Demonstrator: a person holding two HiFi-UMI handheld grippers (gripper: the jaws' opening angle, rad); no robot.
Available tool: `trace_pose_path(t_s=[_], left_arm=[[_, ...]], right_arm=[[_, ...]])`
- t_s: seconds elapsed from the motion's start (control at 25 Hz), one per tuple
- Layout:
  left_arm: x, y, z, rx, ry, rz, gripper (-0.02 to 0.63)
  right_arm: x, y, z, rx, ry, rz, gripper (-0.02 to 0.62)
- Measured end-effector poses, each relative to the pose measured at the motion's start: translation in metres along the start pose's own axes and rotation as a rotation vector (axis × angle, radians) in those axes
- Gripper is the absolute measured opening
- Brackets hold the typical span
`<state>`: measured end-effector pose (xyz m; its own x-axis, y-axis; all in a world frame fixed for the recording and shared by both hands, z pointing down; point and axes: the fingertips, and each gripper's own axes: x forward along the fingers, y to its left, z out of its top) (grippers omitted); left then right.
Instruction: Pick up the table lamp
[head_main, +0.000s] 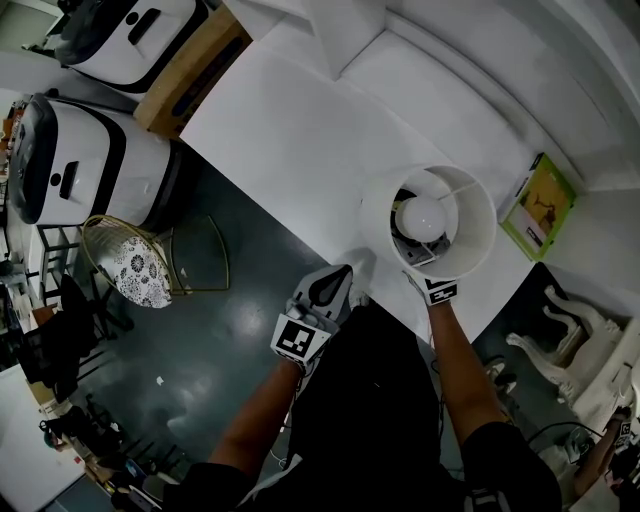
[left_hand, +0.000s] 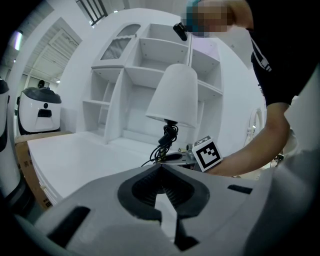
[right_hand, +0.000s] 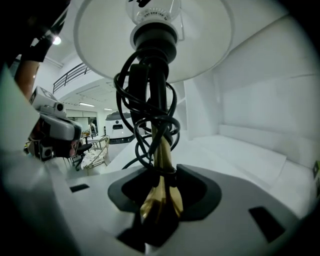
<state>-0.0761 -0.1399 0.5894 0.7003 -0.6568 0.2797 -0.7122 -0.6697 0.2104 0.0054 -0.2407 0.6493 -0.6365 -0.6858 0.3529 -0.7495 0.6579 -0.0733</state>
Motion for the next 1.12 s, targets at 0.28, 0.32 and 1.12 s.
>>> trace_pose_path(t_s=[0.28,0.32,1.12], left_arm=[[-0.002,0.005,0.002,0.012,0.004,0.001,0.018],[-0.001,0.005,0.005,0.002,0.004,0.006,0.018],[-0.014,0.004,-0.005,0.036,0.021,-0.005,0.018]], right_arm=[[0.001,0.001,0.001,-0.012,-0.012,0.006,0.121],[0.001,0.001,0.001,-0.014,-0.013,0.005,0.121],[0.003,-0.002,0.002,-0.019,0.006,-0.002,0.133]])
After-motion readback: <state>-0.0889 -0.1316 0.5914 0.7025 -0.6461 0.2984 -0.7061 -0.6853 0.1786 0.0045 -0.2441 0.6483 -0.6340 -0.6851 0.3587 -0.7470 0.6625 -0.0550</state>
